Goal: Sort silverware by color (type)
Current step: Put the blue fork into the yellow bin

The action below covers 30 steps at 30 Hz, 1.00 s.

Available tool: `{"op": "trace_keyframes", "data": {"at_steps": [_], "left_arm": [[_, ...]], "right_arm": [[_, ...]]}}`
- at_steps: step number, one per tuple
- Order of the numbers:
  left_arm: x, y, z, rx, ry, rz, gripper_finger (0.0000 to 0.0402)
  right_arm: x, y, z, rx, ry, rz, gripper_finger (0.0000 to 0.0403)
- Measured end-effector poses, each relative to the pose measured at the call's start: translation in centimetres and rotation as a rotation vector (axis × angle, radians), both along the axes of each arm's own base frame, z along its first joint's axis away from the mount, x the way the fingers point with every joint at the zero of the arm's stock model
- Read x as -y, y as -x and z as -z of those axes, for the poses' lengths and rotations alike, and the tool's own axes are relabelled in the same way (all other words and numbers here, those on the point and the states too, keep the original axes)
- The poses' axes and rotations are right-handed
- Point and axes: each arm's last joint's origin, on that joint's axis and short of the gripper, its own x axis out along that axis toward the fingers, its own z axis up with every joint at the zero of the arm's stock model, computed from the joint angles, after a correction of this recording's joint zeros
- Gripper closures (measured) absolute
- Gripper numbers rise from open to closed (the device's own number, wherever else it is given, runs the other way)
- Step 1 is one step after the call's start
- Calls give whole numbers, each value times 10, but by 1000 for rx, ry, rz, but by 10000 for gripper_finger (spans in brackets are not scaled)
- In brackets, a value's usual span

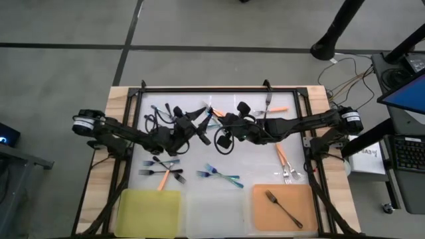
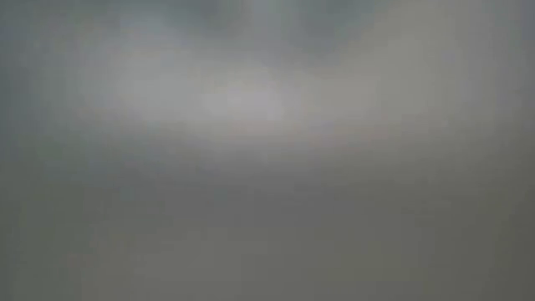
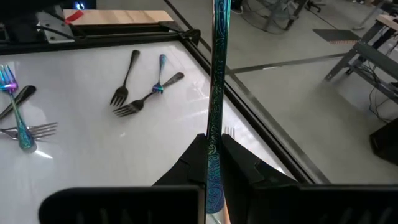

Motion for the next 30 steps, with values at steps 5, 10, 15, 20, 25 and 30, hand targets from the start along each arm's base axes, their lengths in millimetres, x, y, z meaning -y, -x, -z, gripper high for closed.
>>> {"op": "trace_keyframes", "data": {"at_steps": [5, 10, 15, 20, 25, 30], "left_arm": [[0, 2, -8, 36, 6, 2, 256], [1, 1, -13, 103, 40, 78, 256], [3, -4, -20, 152, 44, 171, 256], [2, -5, -19, 142, 58, 132, 276], [1, -3, -16, 131, 77, 80, 321], [1, -3, -16, 116, 67, 62, 388]], "right_arm": [[0, 0, 0, -3, 4, -3, 390], [0, 0, 0, -4, 6, -4, 390], [0, 0, 0, -5, 6, -4, 390], [0, 0, 1, -11, 6, -5, 390], [0, 0, 1, -12, 7, -5, 390], [-2, 0, 1, -16, 11, -13, 390]]}}
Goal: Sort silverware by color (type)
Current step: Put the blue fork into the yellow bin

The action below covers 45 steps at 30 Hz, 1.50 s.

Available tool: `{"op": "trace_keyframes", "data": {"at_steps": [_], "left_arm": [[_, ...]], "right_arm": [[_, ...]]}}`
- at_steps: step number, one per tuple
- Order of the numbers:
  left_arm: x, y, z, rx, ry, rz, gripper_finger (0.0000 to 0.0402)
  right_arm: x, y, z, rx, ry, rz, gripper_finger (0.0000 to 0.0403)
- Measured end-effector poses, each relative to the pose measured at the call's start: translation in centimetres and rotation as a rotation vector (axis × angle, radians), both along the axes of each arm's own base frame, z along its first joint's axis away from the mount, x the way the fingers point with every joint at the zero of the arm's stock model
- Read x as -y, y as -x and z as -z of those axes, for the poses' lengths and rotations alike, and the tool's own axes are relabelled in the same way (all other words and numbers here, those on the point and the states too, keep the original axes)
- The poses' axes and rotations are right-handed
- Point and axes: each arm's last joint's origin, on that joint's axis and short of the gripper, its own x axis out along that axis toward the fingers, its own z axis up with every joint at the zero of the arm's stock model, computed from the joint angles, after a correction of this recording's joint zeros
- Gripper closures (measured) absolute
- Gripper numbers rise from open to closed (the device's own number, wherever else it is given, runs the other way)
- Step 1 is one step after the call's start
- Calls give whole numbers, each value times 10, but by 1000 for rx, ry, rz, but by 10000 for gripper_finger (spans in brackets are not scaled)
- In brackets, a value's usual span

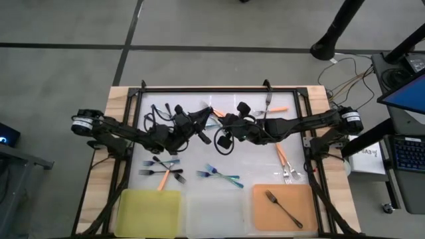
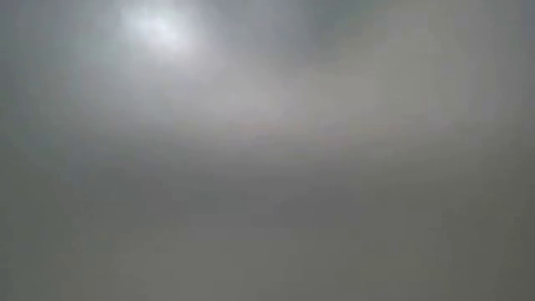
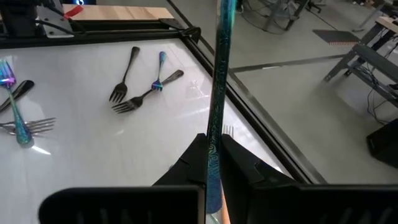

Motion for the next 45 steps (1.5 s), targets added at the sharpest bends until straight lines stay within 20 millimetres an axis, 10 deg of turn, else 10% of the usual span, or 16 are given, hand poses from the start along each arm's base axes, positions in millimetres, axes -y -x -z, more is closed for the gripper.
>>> {"op": "trace_keyframes", "data": {"at_steps": [22, 31, 45], "left_arm": [[11, 18, -3, -254, 13, -160, 400], [73, 73, -32, -328, 1, -57, 401], [180, 182, -42, -263, 133, 267, 401]], "right_arm": [[-11, 45, -24, -203, -77, 18, 266], [-7, 75, -31, -282, -117, 88, 290], [-8, 62, -16, -337, -100, 85, 299]]}}
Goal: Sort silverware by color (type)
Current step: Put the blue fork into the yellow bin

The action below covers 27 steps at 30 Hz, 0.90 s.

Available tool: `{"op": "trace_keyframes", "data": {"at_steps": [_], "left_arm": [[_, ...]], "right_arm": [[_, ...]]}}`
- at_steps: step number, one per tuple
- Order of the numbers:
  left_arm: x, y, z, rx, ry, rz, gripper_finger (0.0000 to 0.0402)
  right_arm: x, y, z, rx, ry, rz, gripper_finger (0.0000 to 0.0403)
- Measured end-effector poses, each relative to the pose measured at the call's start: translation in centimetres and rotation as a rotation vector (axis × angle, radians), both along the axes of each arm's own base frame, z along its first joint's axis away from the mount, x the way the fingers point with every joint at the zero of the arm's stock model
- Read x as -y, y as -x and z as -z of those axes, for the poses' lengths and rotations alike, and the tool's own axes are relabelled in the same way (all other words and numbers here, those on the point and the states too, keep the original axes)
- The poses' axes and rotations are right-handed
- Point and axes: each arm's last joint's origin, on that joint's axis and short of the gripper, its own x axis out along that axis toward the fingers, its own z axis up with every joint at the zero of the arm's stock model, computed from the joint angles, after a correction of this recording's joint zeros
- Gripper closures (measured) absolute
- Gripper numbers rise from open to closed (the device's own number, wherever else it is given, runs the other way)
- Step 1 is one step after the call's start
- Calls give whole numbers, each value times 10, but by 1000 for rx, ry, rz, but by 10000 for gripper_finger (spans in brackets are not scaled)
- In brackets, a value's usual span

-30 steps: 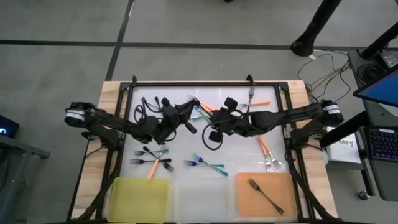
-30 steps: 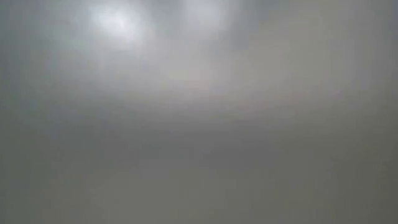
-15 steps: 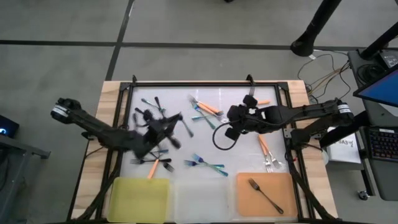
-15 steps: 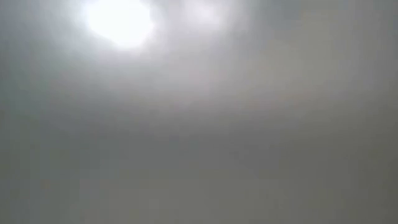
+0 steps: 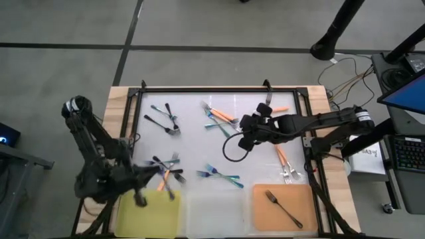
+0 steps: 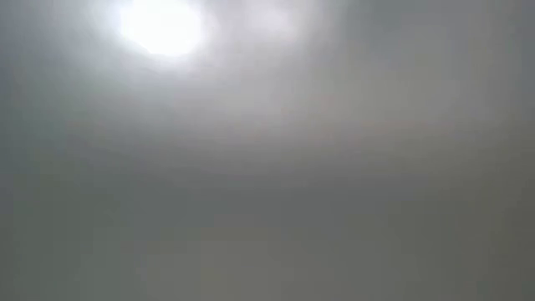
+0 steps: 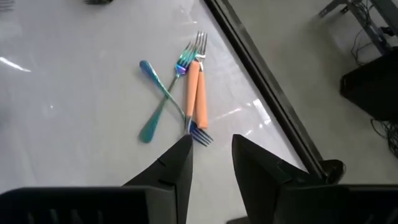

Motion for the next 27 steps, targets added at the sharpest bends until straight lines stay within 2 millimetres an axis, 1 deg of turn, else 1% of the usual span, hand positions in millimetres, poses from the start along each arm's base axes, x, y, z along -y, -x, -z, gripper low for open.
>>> {"op": "trace_keyframes", "data": {"at_steps": [3, 8, 15, 17, 20, 24, 27], "left_arm": [[12, 3, 7, 3, 8, 31, 401], [28, -3, 27, -20, -42, 33, 401], [41, -6, 44, -15, -32, 45, 401], [43, -4, 44, -15, -32, 53, 401], [47, 7, 42, -31, -70, 96, 401], [48, 26, 32, -33, -83, 162, 401], [41, 30, 23, -36, -92, 171, 401]], "right_arm": [[0, -5, 6, -22, 2, 2, 299], [2, -12, 17, -55, 0, 18, 303], [4, -18, 26, -87, 0, 29, 305], [5, -19, 27, -92, 0, 33, 305], [7, -19, 28, -90, -3, 42, 303], [7, -19, 28, -75, -15, 63, 305], [7, -19, 27, -67, -20, 71, 307]]}}
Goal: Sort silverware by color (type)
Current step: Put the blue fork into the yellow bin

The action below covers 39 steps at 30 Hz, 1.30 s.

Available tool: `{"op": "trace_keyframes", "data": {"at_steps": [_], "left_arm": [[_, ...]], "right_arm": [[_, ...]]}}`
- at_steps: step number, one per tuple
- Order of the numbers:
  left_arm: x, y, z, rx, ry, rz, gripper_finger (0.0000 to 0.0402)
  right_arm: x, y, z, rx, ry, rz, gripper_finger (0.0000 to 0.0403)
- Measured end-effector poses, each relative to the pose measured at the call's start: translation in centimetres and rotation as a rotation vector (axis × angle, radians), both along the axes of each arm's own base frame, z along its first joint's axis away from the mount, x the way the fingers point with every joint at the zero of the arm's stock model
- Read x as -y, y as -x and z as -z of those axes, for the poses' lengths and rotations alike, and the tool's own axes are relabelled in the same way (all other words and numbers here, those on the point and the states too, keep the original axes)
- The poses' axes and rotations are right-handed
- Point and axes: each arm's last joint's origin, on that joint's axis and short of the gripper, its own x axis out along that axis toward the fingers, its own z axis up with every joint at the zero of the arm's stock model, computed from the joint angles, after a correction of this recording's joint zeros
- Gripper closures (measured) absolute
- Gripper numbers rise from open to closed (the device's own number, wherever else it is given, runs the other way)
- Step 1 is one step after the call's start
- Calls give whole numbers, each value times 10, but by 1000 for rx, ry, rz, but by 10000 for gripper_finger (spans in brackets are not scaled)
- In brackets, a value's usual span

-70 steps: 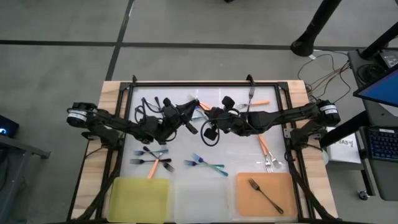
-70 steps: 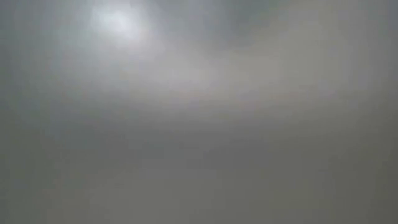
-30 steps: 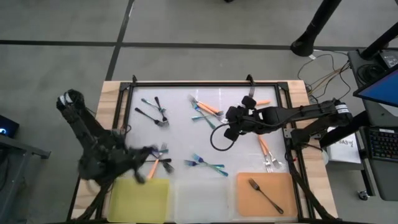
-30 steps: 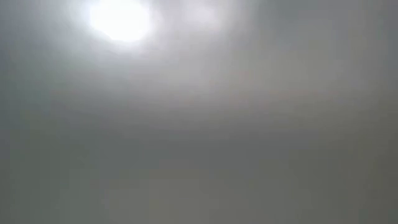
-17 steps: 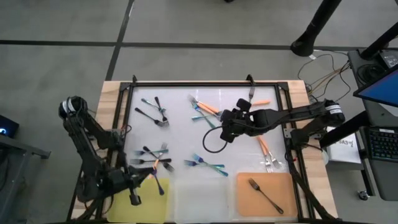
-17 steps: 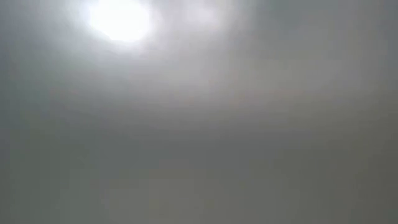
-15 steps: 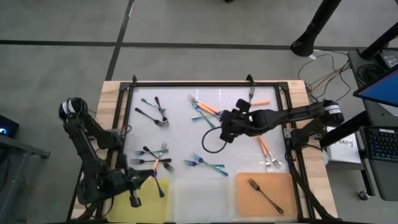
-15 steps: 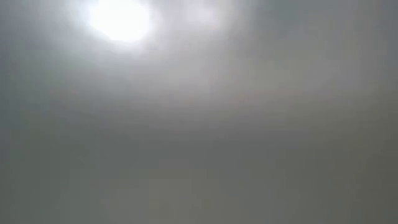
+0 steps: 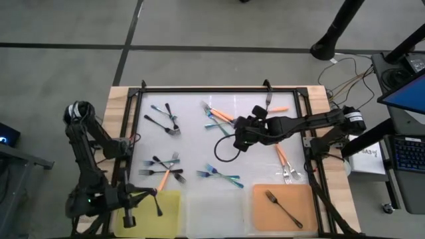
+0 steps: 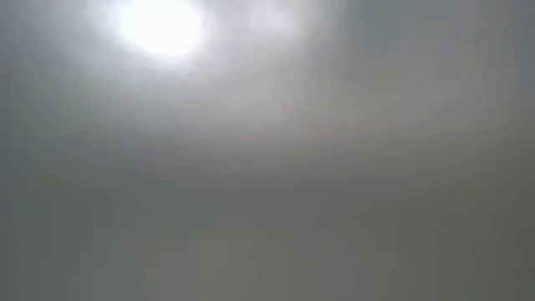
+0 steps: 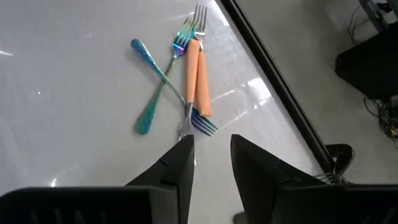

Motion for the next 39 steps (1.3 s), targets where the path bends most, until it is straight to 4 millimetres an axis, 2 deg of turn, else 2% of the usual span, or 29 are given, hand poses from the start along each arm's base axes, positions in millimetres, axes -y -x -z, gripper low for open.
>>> {"op": "trace_keyframes", "data": {"at_steps": [4, 7, 12, 17, 25, 31, 39], "left_arm": [[-11, 4, -10, -29, -102, 4, 401], [-20, 17, -20, -37, -140, 47, 401], [-36, 35, -31, -27, -116, 111, 401], [-48, 40, -27, -10, -70, 142, 401], [-53, 40, -6, 43, 87, 265, 402], [-57, 37, -6, 56, 155, 251, 402], [-62, 16, -8, 83, 147, 339, 402]], "right_arm": [[0, 0, 0, 29, -18, 32, 307], [0, -1, 0, 41, -24, 43, 307], [0, -1, 0, 68, -43, 76, 307], [0, -2, -1, 93, -49, 82, 307], [0, -7, -4, 152, -55, 80, 307], [0, -7, -4, 152, -55, 80, 307], [-1, -8, -5, 171, -57, 80, 307]]}}
